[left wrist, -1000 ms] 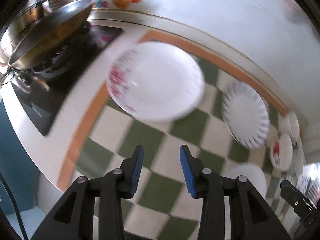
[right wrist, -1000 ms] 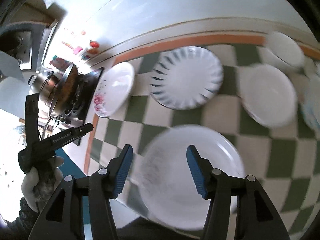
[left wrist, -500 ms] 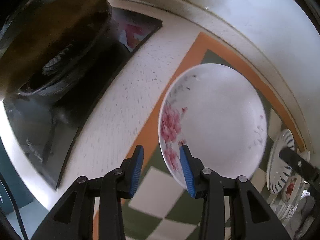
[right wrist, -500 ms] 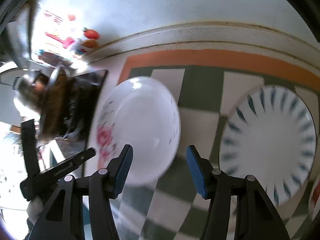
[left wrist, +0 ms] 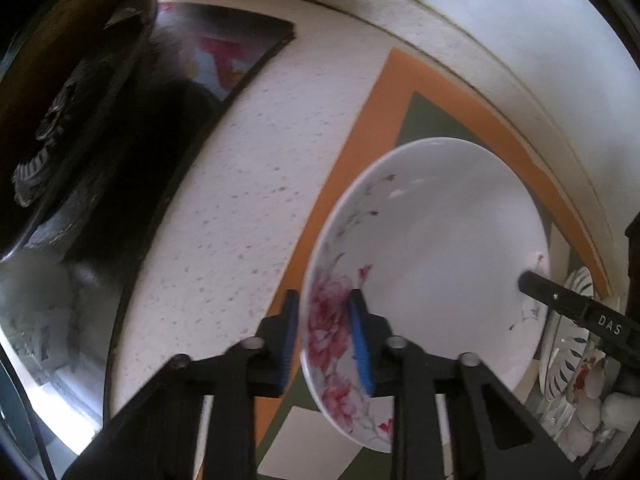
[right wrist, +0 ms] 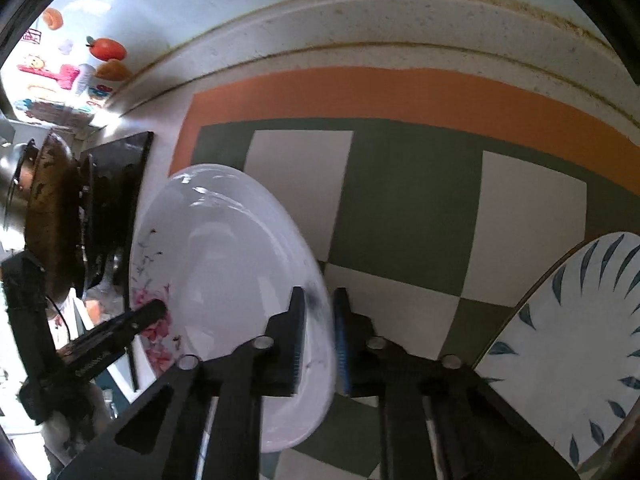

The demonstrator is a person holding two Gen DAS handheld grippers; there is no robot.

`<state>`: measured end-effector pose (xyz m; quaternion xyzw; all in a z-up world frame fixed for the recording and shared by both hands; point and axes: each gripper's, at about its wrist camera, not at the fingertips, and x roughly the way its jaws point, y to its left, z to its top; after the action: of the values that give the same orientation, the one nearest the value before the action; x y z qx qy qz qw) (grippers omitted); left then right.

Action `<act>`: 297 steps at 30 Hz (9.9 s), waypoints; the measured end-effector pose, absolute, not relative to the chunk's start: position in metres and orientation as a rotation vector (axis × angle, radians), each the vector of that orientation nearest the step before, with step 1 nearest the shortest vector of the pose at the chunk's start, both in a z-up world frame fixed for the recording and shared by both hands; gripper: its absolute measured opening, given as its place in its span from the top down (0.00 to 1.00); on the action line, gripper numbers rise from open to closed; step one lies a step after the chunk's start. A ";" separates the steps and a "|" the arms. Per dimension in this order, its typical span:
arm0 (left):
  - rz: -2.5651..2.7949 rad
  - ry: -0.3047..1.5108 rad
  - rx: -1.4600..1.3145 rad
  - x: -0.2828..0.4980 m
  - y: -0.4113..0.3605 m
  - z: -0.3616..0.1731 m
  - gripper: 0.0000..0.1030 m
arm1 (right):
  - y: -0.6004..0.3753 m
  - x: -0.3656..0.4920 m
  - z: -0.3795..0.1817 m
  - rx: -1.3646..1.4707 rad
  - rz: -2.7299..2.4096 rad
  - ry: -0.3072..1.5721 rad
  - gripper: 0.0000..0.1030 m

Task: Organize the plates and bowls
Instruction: 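Stack the pink-flower plate against the held plate, gripping both with both tools, then carry the two stacked plates with both tools toward the blue-striped plate, then gather the blue-striped plate onto the stack, gripping all with both tools, then lower the plate stack onto the cloth and open both tools, then move both tools toward the white bowls beside the plate stack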

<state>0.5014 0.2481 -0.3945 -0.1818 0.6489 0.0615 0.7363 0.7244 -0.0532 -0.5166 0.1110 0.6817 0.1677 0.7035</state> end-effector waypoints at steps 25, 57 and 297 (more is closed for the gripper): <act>0.067 1.330 -0.378 0.451 0.184 -0.319 0.81 | -0.122 0.640 -0.439 0.282 0.424 1.372 0.89; -0.087 1.536 -0.176 0.350 -0.052 -0.380 0.79 | -0.367 0.431 -0.479 0.329 0.240 1.430 0.90; -0.269 1.371 -0.054 0.500 -0.185 -0.310 0.16 | -0.434 0.445 -0.352 0.499 -0.090 1.228 0.34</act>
<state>0.5004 -0.1851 -0.3097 -0.0249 0.6309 -0.1238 0.7655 0.4453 -0.4345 -0.3520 0.2317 0.5700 -0.0419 0.7872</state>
